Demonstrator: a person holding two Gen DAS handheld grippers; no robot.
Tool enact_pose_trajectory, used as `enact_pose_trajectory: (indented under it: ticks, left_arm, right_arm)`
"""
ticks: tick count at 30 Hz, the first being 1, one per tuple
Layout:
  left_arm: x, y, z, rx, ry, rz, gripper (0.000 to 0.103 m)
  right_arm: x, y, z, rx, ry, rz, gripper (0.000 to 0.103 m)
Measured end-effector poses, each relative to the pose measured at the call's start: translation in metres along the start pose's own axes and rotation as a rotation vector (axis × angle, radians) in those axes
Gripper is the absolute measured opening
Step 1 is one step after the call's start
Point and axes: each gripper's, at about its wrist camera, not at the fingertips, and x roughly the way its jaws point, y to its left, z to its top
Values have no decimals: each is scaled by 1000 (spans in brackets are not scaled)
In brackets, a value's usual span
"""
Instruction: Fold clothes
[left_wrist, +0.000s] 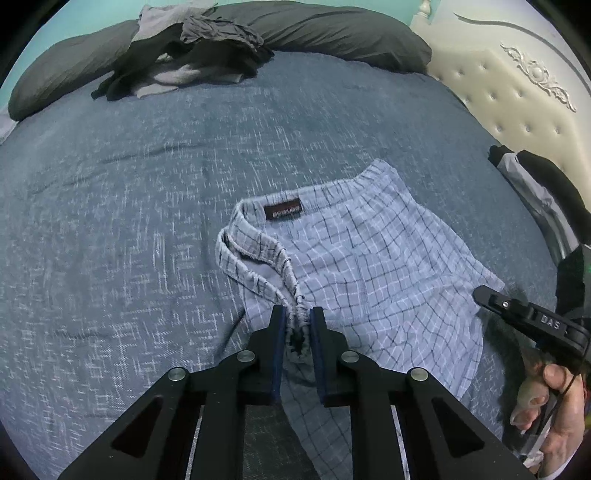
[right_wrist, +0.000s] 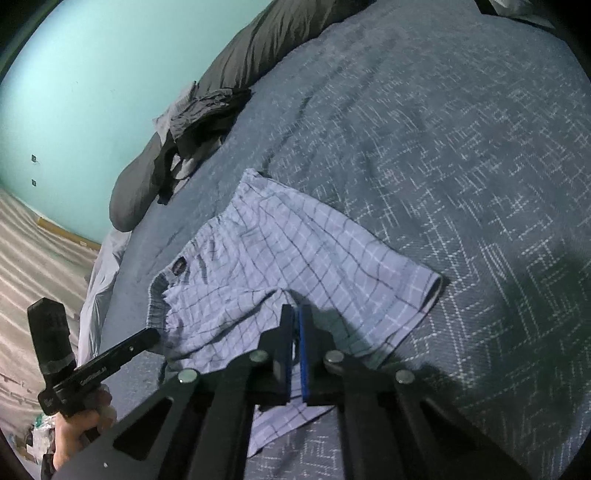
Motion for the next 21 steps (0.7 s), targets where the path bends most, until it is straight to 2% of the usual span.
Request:
enact_pose_trajectory:
  ticks: [5,13,21]
  left_arm:
    - [-12,-2,17,6,-15,-4,10]
    - [-21,-23,62,40,-17,-22,9]
    - [11,-54,112,58,47,-56,9]
  right_arm:
    - [-15,4,2,-8,-24,25,2]
    - [-33,1,2,2,-45,59,2]
    - [-47,-12,6,32,-70,66,2]
